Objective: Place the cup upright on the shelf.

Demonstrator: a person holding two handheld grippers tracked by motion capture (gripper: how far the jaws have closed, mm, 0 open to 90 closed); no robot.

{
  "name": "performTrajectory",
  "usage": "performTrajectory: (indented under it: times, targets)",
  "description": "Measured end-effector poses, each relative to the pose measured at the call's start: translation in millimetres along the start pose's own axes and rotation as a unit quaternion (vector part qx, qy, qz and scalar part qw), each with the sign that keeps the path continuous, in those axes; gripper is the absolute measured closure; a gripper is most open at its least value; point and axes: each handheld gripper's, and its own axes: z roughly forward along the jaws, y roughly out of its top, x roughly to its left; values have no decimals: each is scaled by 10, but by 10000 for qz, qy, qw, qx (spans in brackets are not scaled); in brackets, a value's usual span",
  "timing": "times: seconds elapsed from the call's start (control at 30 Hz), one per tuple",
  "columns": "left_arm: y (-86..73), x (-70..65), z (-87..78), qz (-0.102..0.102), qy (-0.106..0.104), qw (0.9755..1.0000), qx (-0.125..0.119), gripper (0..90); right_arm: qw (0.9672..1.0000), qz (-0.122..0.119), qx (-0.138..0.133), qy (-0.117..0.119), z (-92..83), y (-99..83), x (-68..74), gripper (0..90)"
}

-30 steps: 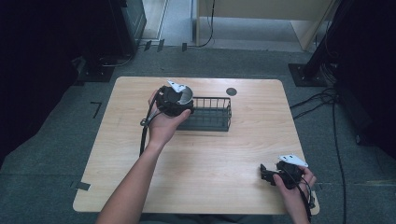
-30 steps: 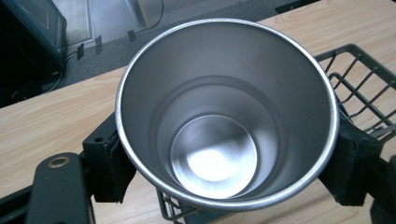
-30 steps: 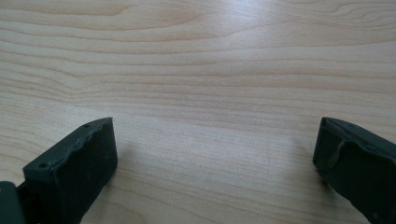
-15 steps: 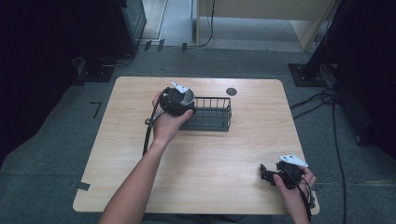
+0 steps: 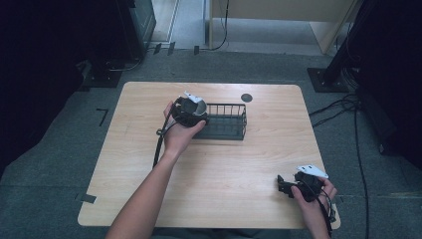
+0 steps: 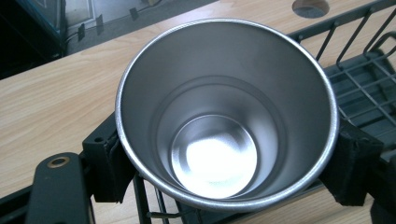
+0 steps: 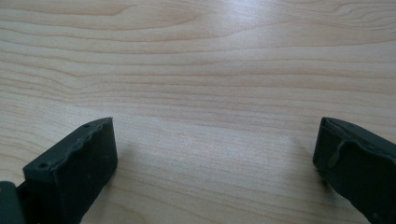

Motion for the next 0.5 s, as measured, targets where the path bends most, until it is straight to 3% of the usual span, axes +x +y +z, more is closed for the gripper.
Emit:
performTrajectory:
  times: [0.3, 0.5]
  targets:
    - [-34, -25, 71, -5, -21, 10000, 61, 191, 10000, 1, 0, 1, 0, 0, 0, 0]
    - [-47, -1, 88, -187, -47, 9998, 9, 188, 10000, 1, 0, 1, 0, 0, 0, 0]
